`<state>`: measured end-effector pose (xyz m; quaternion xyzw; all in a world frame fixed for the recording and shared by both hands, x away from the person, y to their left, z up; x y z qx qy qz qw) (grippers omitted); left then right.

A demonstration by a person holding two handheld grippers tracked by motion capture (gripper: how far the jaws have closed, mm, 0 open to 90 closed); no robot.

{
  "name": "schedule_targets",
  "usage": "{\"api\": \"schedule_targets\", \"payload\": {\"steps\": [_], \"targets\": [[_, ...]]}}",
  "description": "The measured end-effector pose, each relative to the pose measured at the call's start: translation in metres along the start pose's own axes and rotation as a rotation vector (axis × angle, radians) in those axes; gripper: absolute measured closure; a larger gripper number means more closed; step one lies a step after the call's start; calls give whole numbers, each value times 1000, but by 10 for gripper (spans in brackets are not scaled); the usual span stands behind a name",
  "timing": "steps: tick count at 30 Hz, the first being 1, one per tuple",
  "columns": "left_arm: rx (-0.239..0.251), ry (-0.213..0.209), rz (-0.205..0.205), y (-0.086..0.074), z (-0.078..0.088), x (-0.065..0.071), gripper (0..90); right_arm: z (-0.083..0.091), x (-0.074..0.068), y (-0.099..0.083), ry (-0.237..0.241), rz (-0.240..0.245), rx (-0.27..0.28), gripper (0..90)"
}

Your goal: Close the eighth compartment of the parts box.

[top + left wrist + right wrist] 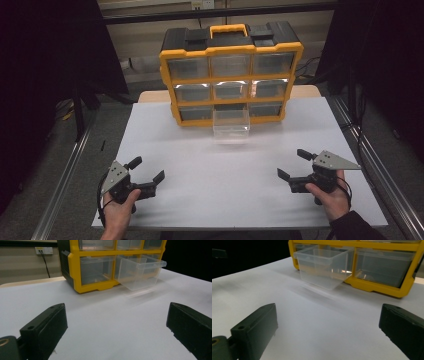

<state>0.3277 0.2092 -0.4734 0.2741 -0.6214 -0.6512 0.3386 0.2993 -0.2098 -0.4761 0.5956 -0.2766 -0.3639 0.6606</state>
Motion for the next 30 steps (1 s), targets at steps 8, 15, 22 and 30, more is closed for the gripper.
{"api": "schedule_targets", "payload": {"steps": [8, 15, 22, 30], "targets": [[7, -1, -3, 0, 1, 0, 30, -7, -9, 8, 23, -16, 6, 29], [5, -10, -9, 0, 0, 2, 30, -19, -25, 16, 48, -19, 10, 23], [7, -7, -4, 0, -1, 2, 30, -26, -36, 14, 89, -16, -8, 14], [11, -6, -1, 0, -1, 1, 30, -44, -54, 16, 146, 8, -17, 14]]}}
Point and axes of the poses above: each handheld gripper's, and its own axes: z roughly backward along the jaws, y roughly out of its top, x roughly to its right, the point moved 9 cm from there along -z, roughly forward along the jaws, and after that the axes turned 10 degrees about x, right-handed, at the moved point
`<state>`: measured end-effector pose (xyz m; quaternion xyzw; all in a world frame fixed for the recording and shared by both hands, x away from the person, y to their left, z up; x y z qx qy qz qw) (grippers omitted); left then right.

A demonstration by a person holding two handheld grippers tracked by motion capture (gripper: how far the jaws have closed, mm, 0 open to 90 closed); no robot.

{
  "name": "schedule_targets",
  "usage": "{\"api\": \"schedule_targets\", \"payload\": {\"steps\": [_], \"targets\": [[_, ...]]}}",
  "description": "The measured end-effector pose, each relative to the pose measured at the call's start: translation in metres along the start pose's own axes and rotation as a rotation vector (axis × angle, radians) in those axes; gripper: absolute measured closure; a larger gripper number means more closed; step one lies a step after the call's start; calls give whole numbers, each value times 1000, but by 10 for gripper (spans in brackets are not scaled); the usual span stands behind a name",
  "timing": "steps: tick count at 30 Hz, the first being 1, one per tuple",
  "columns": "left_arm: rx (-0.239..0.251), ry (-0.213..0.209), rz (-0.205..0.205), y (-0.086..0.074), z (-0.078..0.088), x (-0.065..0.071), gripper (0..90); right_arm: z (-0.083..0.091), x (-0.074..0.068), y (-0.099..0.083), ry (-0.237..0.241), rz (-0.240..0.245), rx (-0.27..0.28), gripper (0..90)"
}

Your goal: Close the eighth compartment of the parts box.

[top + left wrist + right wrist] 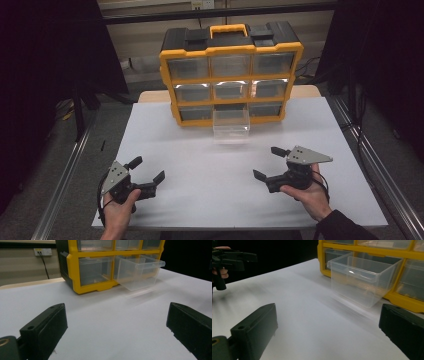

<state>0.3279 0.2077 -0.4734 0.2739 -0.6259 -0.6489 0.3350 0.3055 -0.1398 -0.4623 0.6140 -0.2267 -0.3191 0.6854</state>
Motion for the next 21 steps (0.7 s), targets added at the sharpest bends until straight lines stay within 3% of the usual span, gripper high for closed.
{"api": "schedule_targets", "payload": {"steps": [21], "targets": [[-7, 5, -7, 0, 1, -2, 31, -48, -10, 1, 43, -4, -29, 86]]}}
Point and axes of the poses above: each handheld gripper's, and its own axes: z roughly backward along the jaws, y roughly out of its top, x roughly to its right, the point moved 9 cm from there along -z, roughly forward along the jaws, and after that the axes turned 10 degrees about x, right-handed, at the moved point
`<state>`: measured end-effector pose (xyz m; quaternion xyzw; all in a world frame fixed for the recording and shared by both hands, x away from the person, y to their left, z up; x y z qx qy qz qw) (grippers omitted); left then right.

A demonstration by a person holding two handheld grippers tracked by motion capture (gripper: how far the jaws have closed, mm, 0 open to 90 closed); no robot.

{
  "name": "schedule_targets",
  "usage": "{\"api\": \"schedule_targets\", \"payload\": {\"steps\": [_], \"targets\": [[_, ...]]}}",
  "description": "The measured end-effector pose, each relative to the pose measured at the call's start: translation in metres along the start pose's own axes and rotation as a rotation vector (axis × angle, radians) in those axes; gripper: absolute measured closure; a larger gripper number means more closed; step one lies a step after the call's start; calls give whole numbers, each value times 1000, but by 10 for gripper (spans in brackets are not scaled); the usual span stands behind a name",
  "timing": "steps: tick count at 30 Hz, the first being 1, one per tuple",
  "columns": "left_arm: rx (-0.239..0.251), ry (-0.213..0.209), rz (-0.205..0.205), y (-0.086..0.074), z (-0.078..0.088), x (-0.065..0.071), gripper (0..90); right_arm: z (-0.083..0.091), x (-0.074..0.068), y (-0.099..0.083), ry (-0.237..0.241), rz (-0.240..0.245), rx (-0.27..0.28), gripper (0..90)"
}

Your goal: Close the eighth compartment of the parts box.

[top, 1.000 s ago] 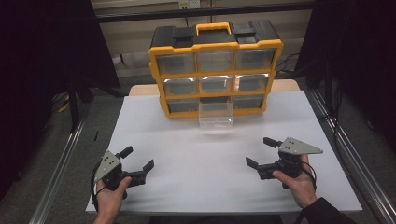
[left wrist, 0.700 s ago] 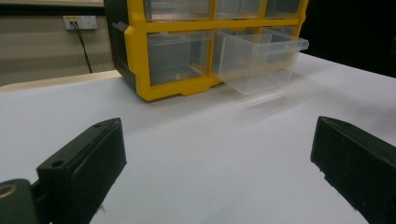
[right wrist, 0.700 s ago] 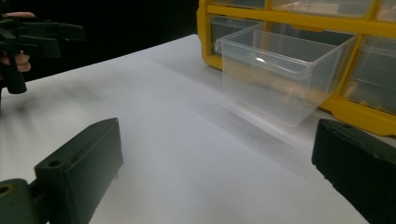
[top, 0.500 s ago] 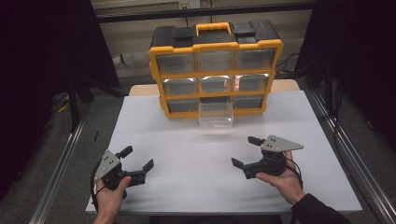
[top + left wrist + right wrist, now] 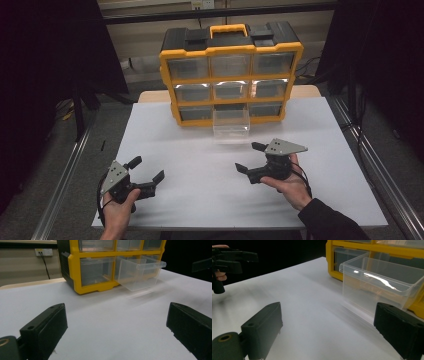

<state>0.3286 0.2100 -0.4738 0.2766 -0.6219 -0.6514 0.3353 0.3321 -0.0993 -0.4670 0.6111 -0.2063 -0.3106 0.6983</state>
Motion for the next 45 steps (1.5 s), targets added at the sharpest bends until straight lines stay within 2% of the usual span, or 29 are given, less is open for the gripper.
{"api": "schedule_targets", "payload": {"steps": [7, 19, 23, 26, 28, 37, 45], "targets": [[0, -1, 3, 0, 0, 0, 31, -11, 3, 2, 6, -2, -2, 149], [6, 4, 6, 0, 0, 0, 31, -32, -4, 4, 43, -5, -16, 283], [6, 5, 3, 0, 0, -1, 31, -39, -5, 5, 53, -6, -12, 355], [10, -5, 7, 1, 0, 0, 31, -44, -4, 4, 51, -29, -11, 411], [10, -4, 6, 1, 0, -1, 31, -46, -3, 3, 48, -19, -15, 442], [7, -1, 6, 1, 0, -1, 31, -52, 2, 5, 45, -34, -13, 625], [8, 4, 6, 1, 0, -1, 31, -55, 10, 2, 32, -30, -25, 721]]}}
Point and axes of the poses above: each handheld gripper's, and its own axes: z roughly backward along the jaws, y roughly out of its top, x roughly to its right, the point moved 9 cm from there along -z, roughly forward along the jaws, and after that the axes turned 10 degrees about x, right-handed, at the moved point
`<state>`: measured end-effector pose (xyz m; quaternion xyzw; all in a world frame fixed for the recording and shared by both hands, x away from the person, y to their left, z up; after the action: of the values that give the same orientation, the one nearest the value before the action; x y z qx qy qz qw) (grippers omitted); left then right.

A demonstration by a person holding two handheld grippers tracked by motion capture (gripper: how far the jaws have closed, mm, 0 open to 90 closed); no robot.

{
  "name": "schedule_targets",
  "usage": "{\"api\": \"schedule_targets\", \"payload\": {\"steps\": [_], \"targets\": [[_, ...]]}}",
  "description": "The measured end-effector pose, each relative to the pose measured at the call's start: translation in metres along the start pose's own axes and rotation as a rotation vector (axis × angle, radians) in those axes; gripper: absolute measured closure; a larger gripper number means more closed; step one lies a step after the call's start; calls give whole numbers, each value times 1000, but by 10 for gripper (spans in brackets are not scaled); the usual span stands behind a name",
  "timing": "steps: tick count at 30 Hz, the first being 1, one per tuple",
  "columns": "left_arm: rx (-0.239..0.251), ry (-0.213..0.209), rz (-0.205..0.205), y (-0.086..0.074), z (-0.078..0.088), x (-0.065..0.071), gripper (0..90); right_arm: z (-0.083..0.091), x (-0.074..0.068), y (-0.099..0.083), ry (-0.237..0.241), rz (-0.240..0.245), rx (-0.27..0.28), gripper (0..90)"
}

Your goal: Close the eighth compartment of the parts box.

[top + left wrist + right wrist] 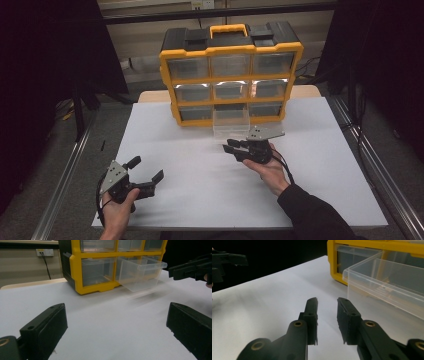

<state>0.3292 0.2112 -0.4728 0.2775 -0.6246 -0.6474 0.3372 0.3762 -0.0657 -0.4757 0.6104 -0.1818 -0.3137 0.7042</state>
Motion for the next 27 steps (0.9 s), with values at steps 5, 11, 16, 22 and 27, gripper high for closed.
{"api": "schedule_targets", "payload": {"steps": [5, 11, 16, 22, 27], "targets": [[-3, -1, 0, 0, 0, 0, 31, -2, 8, 0, -7, -6, -5, 794], [-4, 2, -1, 0, 0, -1, 31, -5, 11, 2, 0, -7, -2, 866], [2, 3, 1, 0, 0, -1, 31, -9, 13, 1, 2, -7, -6, 900], [-3, 0, 1, 0, 0, 0, 31, -12, 20, -4, -19, -33, -36, 900], [0, 4, 2, 0, 0, -1, 31, -15, 30, -8, -44, -33, -38, 900]]}}
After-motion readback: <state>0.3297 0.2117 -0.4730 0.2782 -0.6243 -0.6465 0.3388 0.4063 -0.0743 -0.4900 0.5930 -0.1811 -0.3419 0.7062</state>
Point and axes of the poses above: each handheld gripper's, and its own axes: z roughly backward along the jaws, y roughly out of its top, x roughly to its right, the point moved 9 cm from there along -z, roughly forward along the jaws, and after that the axes turned 10 degrees about x, right-handed, at the moved point
